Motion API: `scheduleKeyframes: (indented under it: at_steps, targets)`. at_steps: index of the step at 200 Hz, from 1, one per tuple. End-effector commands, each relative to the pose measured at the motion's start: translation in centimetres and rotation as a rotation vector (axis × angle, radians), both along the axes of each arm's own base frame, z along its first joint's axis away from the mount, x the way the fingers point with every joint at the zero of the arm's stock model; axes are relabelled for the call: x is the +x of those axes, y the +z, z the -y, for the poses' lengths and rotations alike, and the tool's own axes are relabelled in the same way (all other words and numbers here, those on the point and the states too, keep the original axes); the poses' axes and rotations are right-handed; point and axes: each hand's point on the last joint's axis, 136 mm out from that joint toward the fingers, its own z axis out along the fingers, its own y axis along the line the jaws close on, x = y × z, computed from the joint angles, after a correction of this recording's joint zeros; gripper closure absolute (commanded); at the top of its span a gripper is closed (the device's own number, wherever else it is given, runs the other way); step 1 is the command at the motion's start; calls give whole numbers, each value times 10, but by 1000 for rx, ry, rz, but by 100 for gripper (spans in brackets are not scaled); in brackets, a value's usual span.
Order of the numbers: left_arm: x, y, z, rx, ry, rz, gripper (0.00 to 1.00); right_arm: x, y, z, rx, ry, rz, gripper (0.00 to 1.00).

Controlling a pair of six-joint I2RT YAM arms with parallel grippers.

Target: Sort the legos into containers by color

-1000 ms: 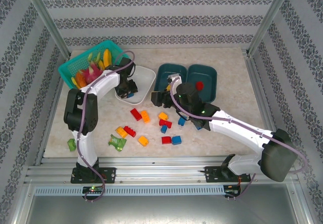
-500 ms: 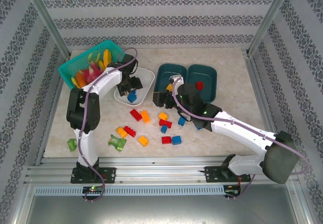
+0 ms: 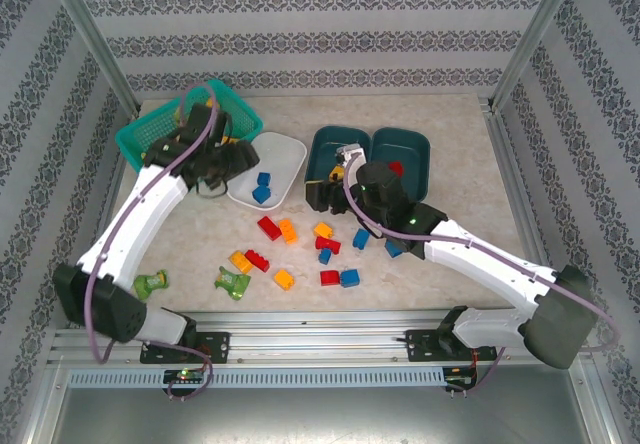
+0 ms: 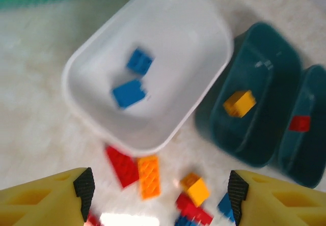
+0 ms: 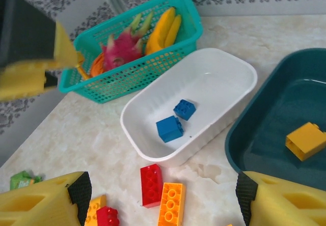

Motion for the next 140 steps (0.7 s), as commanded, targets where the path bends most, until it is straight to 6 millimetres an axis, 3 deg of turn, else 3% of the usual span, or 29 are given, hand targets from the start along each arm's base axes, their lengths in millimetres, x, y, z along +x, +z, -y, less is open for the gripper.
scheduleKeyframes:
  at_steps: [1, 29, 71, 112, 140]
  targets:
    - [-64, -61, -19, 15, 109, -241, 31, -30, 11, -23, -12, 171, 58, 23]
    - [-103, -111, -25, -96, 262, -334, 36, -62, -8, -49, -27, 326, 14, 23]
    - [-109, -164, -17, -211, 387, -425, 41, -95, -44, -75, -54, 467, -81, 24]
    - [-94, -176, -13, -190, 403, -464, 44, -104, -52, -86, -72, 507, -79, 24]
    - [-102, -186, -19, -154, 432, -508, 45, -103, -49, -87, -68, 506, -69, 24]
